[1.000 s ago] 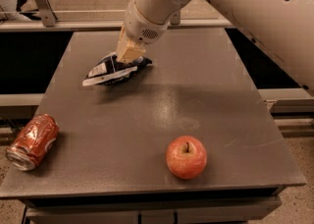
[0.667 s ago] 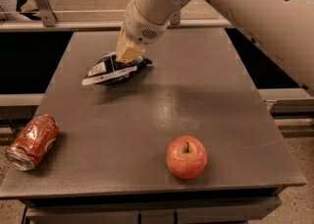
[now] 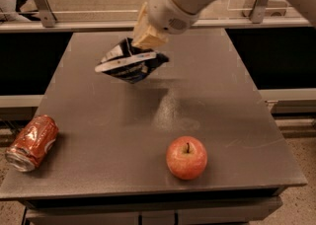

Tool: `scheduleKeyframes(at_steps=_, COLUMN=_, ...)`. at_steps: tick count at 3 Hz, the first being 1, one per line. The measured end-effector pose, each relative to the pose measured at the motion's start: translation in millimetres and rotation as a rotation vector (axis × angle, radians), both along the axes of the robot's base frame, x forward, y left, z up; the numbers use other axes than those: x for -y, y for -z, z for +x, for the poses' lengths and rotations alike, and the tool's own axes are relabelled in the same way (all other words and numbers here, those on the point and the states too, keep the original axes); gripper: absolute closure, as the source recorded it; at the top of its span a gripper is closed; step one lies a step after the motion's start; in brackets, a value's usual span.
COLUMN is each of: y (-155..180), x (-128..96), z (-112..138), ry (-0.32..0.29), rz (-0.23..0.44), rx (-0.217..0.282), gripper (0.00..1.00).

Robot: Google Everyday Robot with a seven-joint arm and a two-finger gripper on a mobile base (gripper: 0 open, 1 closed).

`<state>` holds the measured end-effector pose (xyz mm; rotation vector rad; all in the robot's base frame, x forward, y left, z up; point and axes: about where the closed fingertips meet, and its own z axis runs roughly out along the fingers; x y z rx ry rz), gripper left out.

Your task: Move blue chip bag near apple

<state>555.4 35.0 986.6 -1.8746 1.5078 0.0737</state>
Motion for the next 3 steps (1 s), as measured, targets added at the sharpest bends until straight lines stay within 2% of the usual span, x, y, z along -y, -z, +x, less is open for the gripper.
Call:
scheduleKeyframes(at_steps=1, y=-21.8, x=51.3, z=-59.4, ry=0.101, rz=-0.009, rx=0.053, gripper=1.00)
scheduleKeyframes(at_steps=2, y=-22.6, x=70.4, z=-73.6, ry=0.144, rz=-0.026, rx=0.056, gripper=1.00)
scheduleKeyframes(at_steps=3, y=-23.6, x=69.1, z=-73.6, ry=0.141, rz=-0.025, rx=0.057, gripper=1.00)
